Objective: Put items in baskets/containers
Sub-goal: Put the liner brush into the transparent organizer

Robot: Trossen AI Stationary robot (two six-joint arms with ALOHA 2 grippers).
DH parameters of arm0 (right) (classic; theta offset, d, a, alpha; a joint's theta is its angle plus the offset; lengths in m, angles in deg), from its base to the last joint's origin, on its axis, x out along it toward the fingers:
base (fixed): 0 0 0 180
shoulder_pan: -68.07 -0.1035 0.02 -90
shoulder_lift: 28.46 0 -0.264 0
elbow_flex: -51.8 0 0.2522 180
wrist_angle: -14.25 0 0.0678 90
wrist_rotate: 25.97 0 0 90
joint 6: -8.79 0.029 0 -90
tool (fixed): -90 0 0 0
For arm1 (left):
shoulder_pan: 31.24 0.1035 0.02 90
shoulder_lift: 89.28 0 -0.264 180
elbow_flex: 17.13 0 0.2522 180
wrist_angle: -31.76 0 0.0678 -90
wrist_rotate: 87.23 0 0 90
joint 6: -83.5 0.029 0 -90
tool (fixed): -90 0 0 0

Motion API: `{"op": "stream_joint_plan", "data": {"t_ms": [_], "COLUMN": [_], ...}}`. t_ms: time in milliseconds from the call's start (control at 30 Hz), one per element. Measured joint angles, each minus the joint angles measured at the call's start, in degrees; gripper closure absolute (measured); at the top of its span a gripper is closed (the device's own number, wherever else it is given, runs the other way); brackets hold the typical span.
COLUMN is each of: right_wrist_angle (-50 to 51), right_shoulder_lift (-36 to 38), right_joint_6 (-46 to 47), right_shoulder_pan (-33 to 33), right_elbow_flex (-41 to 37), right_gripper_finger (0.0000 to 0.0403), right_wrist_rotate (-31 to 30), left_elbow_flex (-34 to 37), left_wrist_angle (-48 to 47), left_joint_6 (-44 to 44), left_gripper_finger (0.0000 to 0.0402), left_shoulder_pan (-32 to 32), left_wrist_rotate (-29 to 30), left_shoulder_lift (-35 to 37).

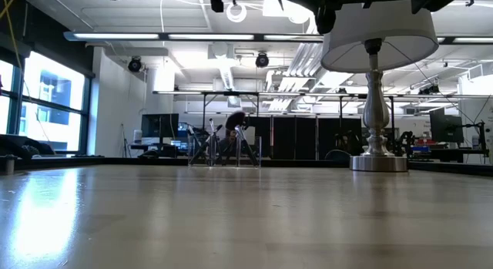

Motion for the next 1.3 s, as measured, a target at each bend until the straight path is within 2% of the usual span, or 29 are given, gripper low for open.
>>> {"op": "stream_joint_plan", "data": {"t_ms": [533,633,1133,1300], "right_wrist_angle": [-0.3,-0.3,0.5,0.5], "right_shoulder_lift": [0.0,0.0,0.0,0.0], "right_joint_6": [0.2,0.1,-0.1,-0.1], "right_shoulder_pan": [0.1,0.1,0.1,0.1], "right_elbow_flex": [0.0,0.0,0.0,0.0], "right_gripper_finger": [0.0396,0.0396,0.0396,0.0396], "right_wrist_rotate": [-0.7,-2.2,-2.1,-2.1], "left_elbow_flex": [0.0,0.0,-1.6,-1.6], "left_wrist_angle": [2.9,2.2,-0.8,-1.0], "left_joint_6": [-1.6,-2.2,-0.8,-0.6], "left_gripper_finger": [0.028,0.028,0.028,0.0314], "left_shoulder_pan": [0.0,0.0,0.0,0.0], "left_wrist_rotate": [-0.2,-0.2,0.6,0.8], "left_shoulder_lift": [-0.6,-1.0,-0.9,-0.9]}}
